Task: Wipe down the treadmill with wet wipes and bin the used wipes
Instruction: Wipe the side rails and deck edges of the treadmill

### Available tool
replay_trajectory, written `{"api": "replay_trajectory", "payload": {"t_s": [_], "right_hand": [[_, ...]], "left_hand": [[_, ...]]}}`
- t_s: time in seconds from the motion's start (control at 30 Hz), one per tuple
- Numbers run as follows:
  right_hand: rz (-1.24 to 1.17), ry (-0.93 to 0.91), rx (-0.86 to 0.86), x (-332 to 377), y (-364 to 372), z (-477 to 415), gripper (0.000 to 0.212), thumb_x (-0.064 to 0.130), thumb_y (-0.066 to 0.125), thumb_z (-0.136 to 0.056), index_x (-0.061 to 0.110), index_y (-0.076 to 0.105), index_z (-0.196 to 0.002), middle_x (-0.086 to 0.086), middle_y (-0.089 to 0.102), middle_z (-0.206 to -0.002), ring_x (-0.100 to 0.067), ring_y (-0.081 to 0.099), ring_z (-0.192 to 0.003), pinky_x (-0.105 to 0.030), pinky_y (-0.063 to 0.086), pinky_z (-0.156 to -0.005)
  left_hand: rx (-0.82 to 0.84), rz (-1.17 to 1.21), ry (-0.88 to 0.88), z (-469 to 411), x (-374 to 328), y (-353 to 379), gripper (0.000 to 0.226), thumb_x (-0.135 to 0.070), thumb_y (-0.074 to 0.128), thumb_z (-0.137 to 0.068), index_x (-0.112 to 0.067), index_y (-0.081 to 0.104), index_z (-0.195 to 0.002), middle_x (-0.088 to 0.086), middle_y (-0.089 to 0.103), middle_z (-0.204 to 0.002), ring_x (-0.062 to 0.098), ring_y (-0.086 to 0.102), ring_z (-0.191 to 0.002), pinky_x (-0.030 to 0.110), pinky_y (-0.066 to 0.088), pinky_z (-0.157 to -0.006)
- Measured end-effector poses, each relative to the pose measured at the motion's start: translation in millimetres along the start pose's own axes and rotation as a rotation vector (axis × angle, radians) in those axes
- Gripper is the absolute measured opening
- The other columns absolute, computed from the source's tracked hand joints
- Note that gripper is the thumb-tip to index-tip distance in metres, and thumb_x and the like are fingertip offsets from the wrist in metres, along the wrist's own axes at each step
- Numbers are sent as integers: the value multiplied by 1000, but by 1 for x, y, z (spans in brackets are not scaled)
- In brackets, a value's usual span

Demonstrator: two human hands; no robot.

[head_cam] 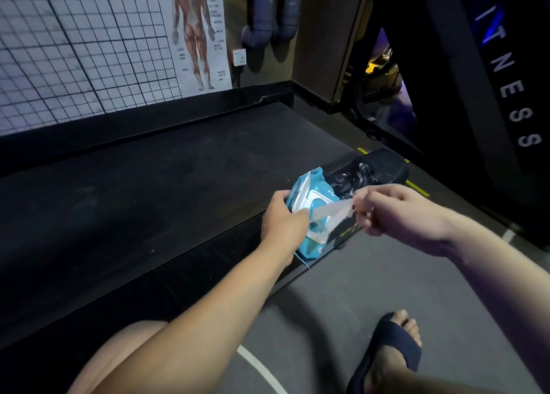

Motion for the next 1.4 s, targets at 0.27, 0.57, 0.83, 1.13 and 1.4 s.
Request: {"api": "replay_trajectory", "payload": {"t_s": [0.27, 0.57, 0.83, 1.13, 1.4], "right_hand": [[-431, -221, -138, 35, -3, -2, 25, 9, 41, -102, -2, 61, -91, -17, 61, -87, -24, 62, -81, -34, 49, -71], [-139, 17, -136, -6, 49, -11, 34, 19, 43, -108, 3, 67, -89, -25, 72, -98, -30, 71, -92, -52, 58, -91], [-127, 114, -316, -55, 152, -29, 26, 19, 46, -107, -1, 55, -92, -10, 63, -86, -18, 67, -84, -30, 62, -72], [447, -351, -26, -74, 277, -28, 17, 27, 51, -104, 20, 45, -117, 21, 72, -100, 1, 67, -94, -21, 49, -83], [439, -364, -103, -80, 285, -6, 27, 41, 56, -100, 38, 55, -127, 6, 73, -85, -11, 67, -69, -33, 53, -68]], "left_hand": [[-200, 66, -96, -26, -5, -53, 34, 0, 63, -88, -25, 60, -110, 2, 70, -110, 24, 70, -93, 35, 62, -77], [-282, 234, -124, -22, -7, -128, 36, 1, 61, -94, -16, 57, -125, 6, 68, -110, 22, 70, -89, 32, 57, -63], [-295, 328, -165, 8, -2, -207, 48, 0, 68, -94, -10, 56, -139, 11, 72, -119, 26, 74, -96, 38, 64, -72], [-453, 487, -203, 24, 36, -283, 45, 7, 63, -94, 1, 57, -138, 20, 71, -122, 25, 71, -79, 28, 54, -42], [-419, 528, -188, 5, 21, -300, 43, 6, 62, -94, -1, 61, -136, 18, 73, -117, 24, 73, -80, 24, 54, -43]]}}
Point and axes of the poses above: each hand's wrist, its own z-axis away from the middle knuckle, its own y-axis out of the palm, x = y × z, the point moved 2 cm from there along -z, towards the middle knuckle
